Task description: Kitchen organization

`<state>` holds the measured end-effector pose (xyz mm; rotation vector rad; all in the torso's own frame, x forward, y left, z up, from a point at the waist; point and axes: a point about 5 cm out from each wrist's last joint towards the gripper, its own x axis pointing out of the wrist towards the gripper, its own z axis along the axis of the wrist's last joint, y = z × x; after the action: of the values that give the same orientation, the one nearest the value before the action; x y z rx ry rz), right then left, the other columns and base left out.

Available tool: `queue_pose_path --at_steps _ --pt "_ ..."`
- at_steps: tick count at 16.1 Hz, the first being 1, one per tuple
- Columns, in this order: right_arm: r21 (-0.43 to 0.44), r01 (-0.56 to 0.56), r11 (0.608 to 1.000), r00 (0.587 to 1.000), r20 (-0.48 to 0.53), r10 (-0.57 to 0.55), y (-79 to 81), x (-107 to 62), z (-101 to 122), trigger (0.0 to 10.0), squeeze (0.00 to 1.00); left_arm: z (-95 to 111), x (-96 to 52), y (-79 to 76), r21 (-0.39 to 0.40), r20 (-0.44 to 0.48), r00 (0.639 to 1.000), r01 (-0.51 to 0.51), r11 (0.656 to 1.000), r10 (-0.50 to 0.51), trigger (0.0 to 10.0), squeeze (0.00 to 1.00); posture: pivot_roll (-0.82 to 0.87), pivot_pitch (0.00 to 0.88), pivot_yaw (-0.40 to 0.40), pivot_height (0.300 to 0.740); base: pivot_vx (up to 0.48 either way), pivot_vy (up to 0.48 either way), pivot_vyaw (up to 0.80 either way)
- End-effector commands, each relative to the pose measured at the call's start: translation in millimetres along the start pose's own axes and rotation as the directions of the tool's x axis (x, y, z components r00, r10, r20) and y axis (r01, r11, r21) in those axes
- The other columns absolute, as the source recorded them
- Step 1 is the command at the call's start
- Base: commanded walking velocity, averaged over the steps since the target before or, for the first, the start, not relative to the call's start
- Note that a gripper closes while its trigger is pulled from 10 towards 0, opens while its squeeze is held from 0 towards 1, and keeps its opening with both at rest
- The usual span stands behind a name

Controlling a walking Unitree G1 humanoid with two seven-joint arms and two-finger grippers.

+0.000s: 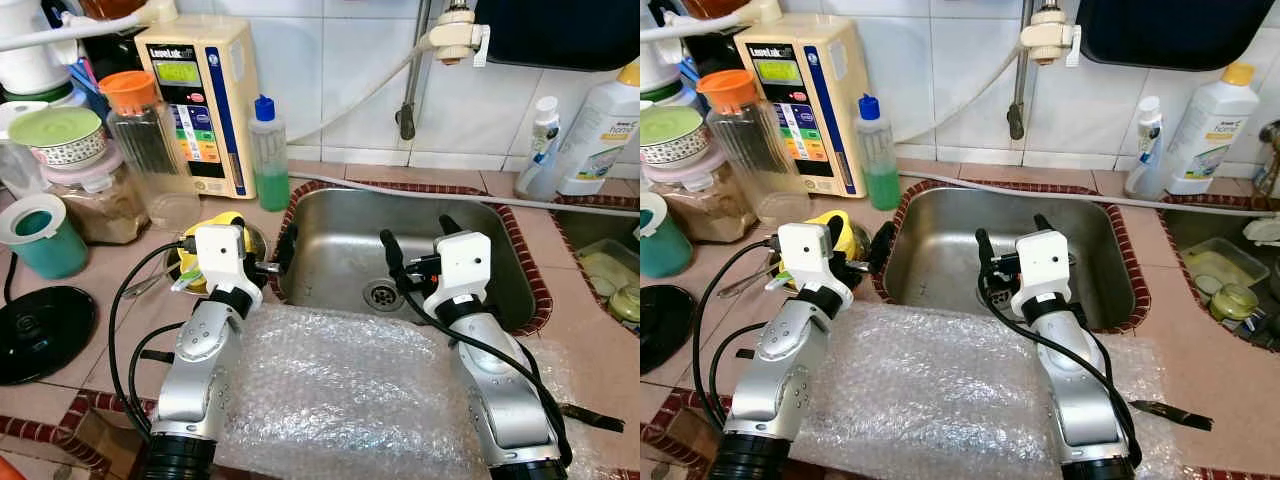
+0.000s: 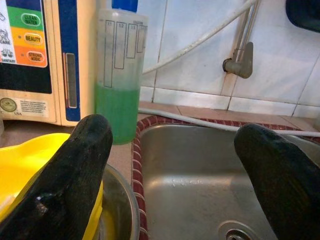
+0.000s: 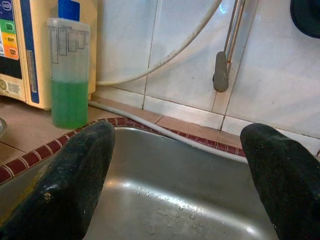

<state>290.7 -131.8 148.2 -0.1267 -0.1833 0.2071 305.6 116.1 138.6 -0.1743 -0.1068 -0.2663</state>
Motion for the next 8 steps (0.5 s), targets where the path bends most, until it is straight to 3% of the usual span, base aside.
queue_pose_path --at_steps 1,8 --pt "0.001 0.005 1.0 1.0 0.015 -0.005 -0.8 0.4 3.7 10.0 0.0 5.2 1.1 -0.2 0.011 0.018 1.0 0.004 1.0 -0.005 10.0 0.0 0.05 0.0 0.053 0.74 0.0 -0.48 0.0" --pt "0.003 0.008 1.0 1.0 0.002 -0.008 -1.1 -0.5 1.5 10.0 0.0 4.6 0.9 -0.6 0.019 0.014 1.0 0.006 1.0 -0.007 10.0 0.0 0.05 0.0 0.057 0.74 0.0 -0.48 0.0"
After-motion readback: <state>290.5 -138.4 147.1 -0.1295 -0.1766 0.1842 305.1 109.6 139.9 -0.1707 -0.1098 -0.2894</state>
